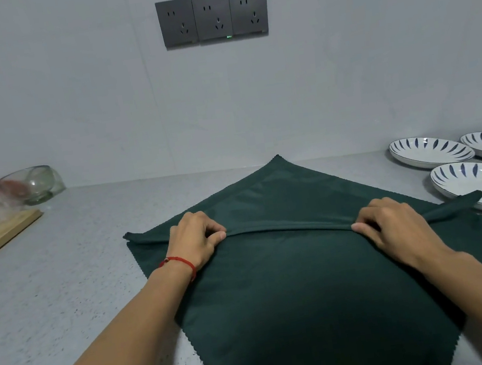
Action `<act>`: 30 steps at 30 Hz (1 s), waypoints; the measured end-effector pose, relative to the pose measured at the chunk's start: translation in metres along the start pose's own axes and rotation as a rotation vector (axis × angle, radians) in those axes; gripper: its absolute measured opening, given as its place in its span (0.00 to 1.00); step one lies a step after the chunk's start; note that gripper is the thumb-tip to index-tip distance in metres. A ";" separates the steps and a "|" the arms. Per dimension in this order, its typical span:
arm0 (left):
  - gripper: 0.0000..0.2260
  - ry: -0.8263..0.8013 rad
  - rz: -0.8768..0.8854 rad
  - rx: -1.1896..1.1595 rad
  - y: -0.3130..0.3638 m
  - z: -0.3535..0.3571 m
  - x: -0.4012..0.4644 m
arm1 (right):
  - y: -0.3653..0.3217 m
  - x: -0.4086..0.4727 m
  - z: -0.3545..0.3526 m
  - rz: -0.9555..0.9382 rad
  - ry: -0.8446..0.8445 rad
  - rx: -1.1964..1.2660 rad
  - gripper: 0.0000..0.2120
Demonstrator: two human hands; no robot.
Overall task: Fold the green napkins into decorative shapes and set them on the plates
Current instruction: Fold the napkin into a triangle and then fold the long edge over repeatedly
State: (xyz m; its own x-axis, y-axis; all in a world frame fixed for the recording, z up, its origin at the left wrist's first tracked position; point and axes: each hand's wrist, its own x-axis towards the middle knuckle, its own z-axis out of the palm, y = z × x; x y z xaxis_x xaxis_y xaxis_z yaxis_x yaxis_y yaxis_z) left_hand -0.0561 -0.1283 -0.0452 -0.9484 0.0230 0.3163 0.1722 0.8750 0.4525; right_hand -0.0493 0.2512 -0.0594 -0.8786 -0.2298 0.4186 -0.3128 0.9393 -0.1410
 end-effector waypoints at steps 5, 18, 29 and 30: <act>0.07 0.010 -0.077 0.181 0.008 0.006 0.012 | -0.006 0.008 0.000 0.096 -0.017 0.135 0.04; 0.04 -0.018 0.097 0.174 -0.007 0.008 0.019 | -0.012 0.004 0.001 0.108 -0.026 -0.019 0.09; 0.06 -0.018 -0.039 0.290 0.011 0.006 0.036 | -0.016 0.023 -0.014 0.009 -0.113 -0.119 0.04; 0.06 -0.012 -0.038 0.295 0.011 0.006 0.036 | -0.016 0.022 -0.013 -0.010 -0.115 -0.149 0.05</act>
State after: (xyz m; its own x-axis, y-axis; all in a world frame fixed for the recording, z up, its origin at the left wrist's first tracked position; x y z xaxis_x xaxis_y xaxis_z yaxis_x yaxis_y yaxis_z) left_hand -0.0896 -0.1153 -0.0343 -0.9559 -0.0083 0.2935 0.0534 0.9781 0.2014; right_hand -0.0595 0.2341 -0.0364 -0.9140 -0.2586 0.3127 -0.2722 0.9622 0.0002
